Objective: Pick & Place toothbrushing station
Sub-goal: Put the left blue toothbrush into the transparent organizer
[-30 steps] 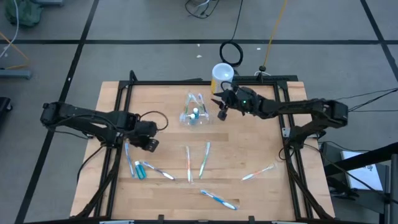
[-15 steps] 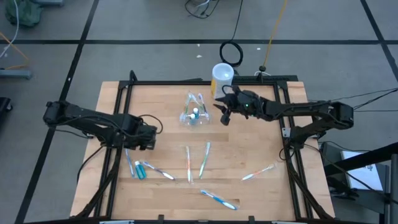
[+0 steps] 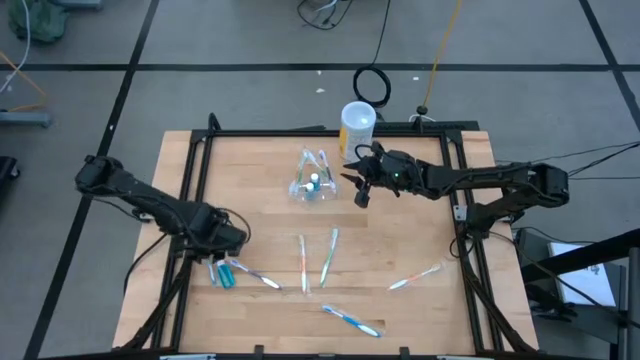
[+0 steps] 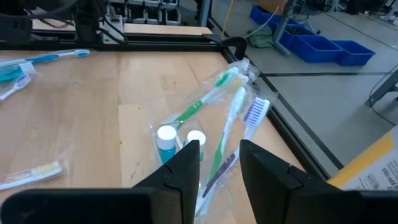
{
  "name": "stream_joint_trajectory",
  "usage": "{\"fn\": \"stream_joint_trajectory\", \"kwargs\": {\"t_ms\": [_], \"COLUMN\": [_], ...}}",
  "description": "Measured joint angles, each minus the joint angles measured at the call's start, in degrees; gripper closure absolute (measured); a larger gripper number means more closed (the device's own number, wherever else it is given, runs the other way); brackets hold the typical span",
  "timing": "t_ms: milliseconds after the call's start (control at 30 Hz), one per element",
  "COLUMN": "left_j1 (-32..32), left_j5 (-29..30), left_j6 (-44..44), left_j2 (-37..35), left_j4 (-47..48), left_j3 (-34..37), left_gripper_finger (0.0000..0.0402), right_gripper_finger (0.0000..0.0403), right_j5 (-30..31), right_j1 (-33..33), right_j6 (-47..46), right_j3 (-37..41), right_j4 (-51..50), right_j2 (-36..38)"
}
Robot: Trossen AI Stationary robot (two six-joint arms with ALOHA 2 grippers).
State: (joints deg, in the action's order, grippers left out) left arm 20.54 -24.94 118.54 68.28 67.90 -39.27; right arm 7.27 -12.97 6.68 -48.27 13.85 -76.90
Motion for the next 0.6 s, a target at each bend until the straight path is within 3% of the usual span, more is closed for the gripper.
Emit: {"fn": "stream_joint_trajectory", "kwargs": {"t_ms": [267,500,600], "left_j1": [9.99,13.04,13.04], "left_j5": [12.62,14.34,17.65], "left_j6": [21.05,23.93,23.87], "left_j2": [-0.01,0.0,0.01], "left_j4": [-2.34,-3.99,-5.72], "left_j3": [1.51,7.05,9.24], "left_gripper_finger": [0.0241,0.0241,0.0241], "right_gripper_finger": [0.0298,0.0298,0.0298], "right_j5": [0.09,0.05,0.02], "right_j1": [-0.04,-0.04,-0.04], "right_j6": [0.01,0.68,0.68], "right_j3": [0.0,-0.02,-0.02], "right_j4": [0.06,2.97,3.14], "right_j2": [0.0,-0.02,-0.02]}}
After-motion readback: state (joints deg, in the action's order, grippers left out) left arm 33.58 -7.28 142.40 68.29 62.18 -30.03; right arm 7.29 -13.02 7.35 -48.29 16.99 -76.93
